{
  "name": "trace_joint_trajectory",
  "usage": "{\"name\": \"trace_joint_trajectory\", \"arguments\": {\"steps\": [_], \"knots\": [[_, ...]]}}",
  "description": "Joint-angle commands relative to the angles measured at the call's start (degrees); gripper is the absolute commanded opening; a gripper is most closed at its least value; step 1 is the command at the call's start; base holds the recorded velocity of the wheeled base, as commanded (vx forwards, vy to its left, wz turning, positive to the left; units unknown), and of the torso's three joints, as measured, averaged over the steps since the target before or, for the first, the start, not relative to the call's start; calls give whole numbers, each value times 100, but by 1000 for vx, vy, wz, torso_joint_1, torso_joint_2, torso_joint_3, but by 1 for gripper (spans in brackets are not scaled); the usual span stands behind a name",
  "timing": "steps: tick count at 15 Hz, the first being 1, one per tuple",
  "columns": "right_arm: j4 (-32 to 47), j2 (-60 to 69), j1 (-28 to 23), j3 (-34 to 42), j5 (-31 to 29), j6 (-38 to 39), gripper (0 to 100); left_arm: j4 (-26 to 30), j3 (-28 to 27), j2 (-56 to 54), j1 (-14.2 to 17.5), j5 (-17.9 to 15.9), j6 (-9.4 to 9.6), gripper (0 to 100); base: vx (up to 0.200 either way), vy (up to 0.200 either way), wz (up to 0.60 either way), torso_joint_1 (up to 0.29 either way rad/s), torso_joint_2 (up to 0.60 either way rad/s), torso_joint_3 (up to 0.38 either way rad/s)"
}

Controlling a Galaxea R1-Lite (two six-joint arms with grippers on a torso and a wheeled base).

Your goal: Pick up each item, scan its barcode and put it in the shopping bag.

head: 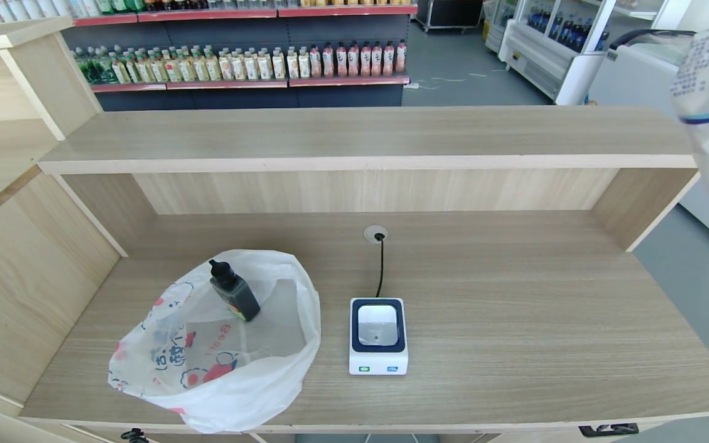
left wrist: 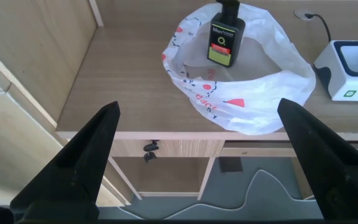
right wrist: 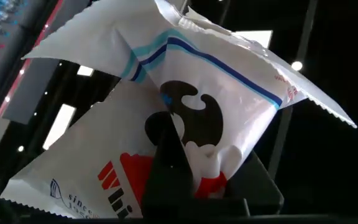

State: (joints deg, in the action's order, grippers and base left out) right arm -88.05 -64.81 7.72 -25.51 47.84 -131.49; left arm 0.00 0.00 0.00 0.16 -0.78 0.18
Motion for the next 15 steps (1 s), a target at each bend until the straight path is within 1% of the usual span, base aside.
{"name": "trace_joint_trajectory", "arguments": {"steps": [1, 5, 6, 7, 8, 9, 11, 12, 13, 15], "knots": [[7, 275, 415, 108, 138, -483, 0, 0, 0, 0, 2, -1, 8, 100, 0, 0, 0, 0, 0, 0], [7, 188, 1443, 249, 472, -1766, 0, 0, 0, 0, 2, -1, -1, 100, 0, 0, 0, 0, 0, 0], [7, 117, 1645, 258, 551, -1933, 0, 0, 0, 0, 2, -1, 8, 100, 0, 0, 0, 0, 0, 0], [7, -41, 1997, 275, 701, -2179, 0, 0, 0, 0, 2, -1, -1, 100, 0, 0, 0, 0, 0, 0], [16, -252, 2471, 275, 762, -2522, 0, 0, 0, 0, 2, -1, 8, 100, 0, 0, 0, 0, 0, 0], [51, -340, 2700, 284, 762, -2803, 0, 0, 0, 0, 2, -1, 8, 100, 0, 0, 0, 0, 0, 0], [412, -428, 2814, 284, 780, -3155, 0, 0, 0, 0, 2, -1, -1, 100, 0, 0, 0, 0, 0, 0], [552, -463, 2990, 293, 797, -3351, 0, 0, 0, 0, 2, -1, 8, 100, 0, 0, 0, 0, 0, 0], [754, -472, 3113, 293, 824, -3351, 0, 0, 0, 0, 2, -1, 8, 100, 0, 0, 0, 0, 0, 0], [1036, -489, 3157, 275, 815, -3351, 0, 0, 0, 0, 2, -1, -1, 100, 0, 0, 0, 0, 0, 0]]}}
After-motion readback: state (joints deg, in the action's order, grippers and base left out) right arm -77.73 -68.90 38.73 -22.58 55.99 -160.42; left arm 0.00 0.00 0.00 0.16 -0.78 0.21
